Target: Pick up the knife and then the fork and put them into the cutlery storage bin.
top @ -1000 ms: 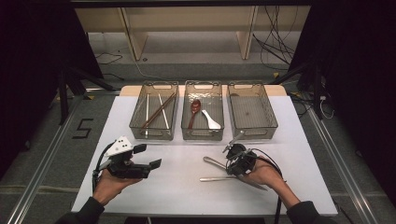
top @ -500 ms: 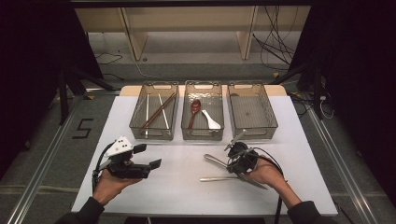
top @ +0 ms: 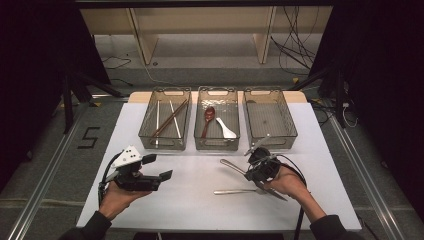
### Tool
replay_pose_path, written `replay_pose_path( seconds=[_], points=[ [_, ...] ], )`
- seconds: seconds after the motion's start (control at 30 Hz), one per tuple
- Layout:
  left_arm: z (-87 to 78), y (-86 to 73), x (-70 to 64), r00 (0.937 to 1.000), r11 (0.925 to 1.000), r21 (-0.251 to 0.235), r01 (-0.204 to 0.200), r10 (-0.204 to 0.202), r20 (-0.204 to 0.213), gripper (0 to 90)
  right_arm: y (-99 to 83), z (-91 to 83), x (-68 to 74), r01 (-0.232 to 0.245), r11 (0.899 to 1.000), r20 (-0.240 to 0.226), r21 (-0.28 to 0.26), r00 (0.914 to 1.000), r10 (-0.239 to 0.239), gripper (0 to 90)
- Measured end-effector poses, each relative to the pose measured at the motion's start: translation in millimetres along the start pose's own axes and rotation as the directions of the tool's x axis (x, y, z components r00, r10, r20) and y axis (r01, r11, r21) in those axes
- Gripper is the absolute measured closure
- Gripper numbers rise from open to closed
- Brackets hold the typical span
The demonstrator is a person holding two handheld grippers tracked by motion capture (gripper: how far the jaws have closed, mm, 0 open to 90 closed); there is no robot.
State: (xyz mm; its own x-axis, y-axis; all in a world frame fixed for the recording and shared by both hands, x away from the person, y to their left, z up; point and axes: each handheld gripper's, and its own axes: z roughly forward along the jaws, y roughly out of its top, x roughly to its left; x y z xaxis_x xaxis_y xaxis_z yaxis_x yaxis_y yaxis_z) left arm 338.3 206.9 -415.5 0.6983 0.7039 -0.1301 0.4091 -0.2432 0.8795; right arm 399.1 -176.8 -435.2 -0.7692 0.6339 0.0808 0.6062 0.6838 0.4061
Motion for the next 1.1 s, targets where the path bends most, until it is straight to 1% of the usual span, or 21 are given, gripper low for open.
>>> replay_pose_path(
  seconds=[0.2,0.37,0.6,0.77,0.9,0.97,1.03,1.1],
  points=[
    [0.9,-0.4,-0.3,1.0,1.0,0.002,0.005,-0.005,0.001,16.2,3.0,-12.5,-6.5,-0.015,0.999,0.003,-0.038,0.9999,0.015,80.7],
    [0.7,-0.6,0.3,1.0,1.0,-0.001,0.01,-0.01,-0.001,16.2,6.1,-25.9,-14.1,-0.033,0.996,0.007,-0.082,0.9994,0.034,80.7],
    [0.4,-0.8,0.4,0.9999,0.9999,-0.002,0.01,-0.01,-0.003,16.2,14.5,-46.5,-29.5,-0.065,0.986,0.024,-0.151,0.9973,0.07,80.7],
    [0.1,-0.8,0.8,0.9999,1.0,-0.002,0.009,-0.009,-0.004,16.2,24.9,-59.7,-40.7,-0.075,0.979,0.053,-0.189,0.9948,0.087,80.8],
    [0.0,-0.8,0.6,1.0,1.0,-0.003,0.008,-0.008,-0.005,16.2,35.7,-70.4,-52.5,-0.102,0.97,0.079,-0.221,0.9895,0.122,80.8],
    [-0.1,-0.8,0.7,1.0,1.0,-0.003,0.008,-0.008,-0.004,16.2,41.4,-74.9,-61.2,-0.12,0.964,0.079,-0.238,0.9866,0.142,80.7],
    [0.1,-0.9,0.7,1.0,1.0,-0.002,0.009,-0.009,-0.004,16.2,47.3,-78.8,-71.2,-0.149,0.956,0.079,-0.254,0.9816,0.174,80.8],
    [-0.1,-0.9,0.6,1.0,1.0,0.001,0.005,-0.005,-0.003,16.2,53.7,-81.8,-83.3,-0.184,0.947,0.077,-0.263,0.9746,0.211,80.8]
  ],
)
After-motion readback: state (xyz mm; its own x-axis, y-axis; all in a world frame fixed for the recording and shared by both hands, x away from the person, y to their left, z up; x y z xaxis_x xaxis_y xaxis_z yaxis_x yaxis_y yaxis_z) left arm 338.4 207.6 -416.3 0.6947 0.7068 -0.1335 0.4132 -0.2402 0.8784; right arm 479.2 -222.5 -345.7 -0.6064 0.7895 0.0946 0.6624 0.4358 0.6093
